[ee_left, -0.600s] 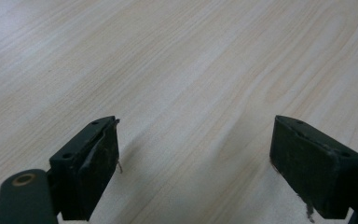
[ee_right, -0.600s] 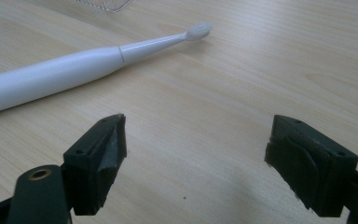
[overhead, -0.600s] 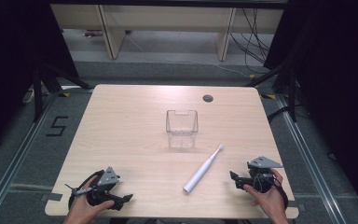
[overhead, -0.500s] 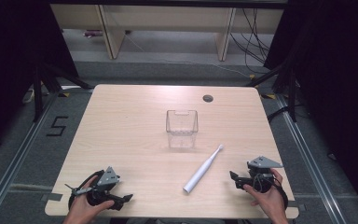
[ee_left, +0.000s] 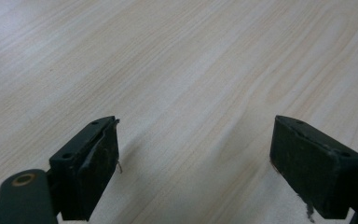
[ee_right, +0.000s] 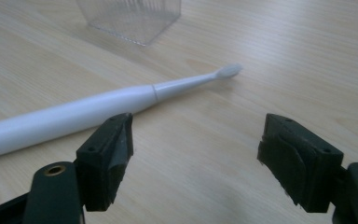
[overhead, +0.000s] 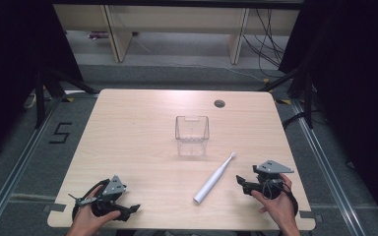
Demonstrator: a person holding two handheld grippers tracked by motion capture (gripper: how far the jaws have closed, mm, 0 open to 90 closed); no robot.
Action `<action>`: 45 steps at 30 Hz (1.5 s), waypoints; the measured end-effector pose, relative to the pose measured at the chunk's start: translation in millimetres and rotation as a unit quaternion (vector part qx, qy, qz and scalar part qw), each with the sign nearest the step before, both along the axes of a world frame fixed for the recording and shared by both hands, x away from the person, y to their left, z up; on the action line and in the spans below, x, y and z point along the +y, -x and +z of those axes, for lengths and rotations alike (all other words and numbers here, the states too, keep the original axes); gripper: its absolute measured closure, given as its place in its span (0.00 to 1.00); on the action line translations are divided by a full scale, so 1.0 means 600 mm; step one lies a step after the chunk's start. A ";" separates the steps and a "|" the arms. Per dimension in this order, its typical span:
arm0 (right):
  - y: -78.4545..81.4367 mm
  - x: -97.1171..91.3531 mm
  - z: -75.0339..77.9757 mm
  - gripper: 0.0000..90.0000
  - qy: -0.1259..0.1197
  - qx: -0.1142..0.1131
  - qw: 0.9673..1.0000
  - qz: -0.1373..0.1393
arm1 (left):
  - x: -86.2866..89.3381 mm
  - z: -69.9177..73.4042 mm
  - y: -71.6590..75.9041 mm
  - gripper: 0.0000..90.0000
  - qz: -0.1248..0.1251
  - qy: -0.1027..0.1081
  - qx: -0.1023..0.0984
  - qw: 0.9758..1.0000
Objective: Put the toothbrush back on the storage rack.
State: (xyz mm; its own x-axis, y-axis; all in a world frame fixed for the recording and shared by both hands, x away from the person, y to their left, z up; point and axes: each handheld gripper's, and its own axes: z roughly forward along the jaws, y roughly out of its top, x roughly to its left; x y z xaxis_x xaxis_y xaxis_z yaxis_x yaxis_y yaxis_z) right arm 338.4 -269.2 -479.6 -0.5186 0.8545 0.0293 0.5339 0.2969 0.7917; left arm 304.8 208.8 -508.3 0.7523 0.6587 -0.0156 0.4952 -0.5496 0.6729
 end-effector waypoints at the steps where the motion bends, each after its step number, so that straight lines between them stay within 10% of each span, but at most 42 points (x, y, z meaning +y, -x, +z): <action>1: 0.000 0.004 0.001 0.30 -0.004 0.006 1.000 0.005 | 0.000 0.000 0.000 0.17 0.001 0.001 -0.002 1.000; 7: -0.004 0.028 0.001 0.31 -0.015 0.034 0.999 0.004 | 0.001 0.000 0.000 0.17 0.003 0.003 -0.001 1.000; 8: -0.010 0.026 0.000 0.31 0.002 0.009 1.000 0.022 | 0.001 0.000 0.000 0.17 0.004 0.007 0.000 1.000; 28: -0.024 0.082 0.003 0.35 0.010 0.018 0.998 0.057 | 0.001 -0.001 0.001 0.17 0.006 0.006 0.003 1.000; 45: -0.029 0.153 0.007 0.69 0.021 0.026 0.991 0.131 | 0.002 0.000 0.002 0.17 0.001 0.000 0.002 1.000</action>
State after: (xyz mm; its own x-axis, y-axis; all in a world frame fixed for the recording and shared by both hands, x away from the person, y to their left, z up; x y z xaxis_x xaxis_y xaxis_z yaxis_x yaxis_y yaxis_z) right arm 355.5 -177.2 -475.3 -0.7219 0.6913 0.0299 0.4741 0.4628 0.7490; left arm 303.8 210.0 -508.2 0.7502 0.6609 -0.0183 0.4995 -0.5484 0.6706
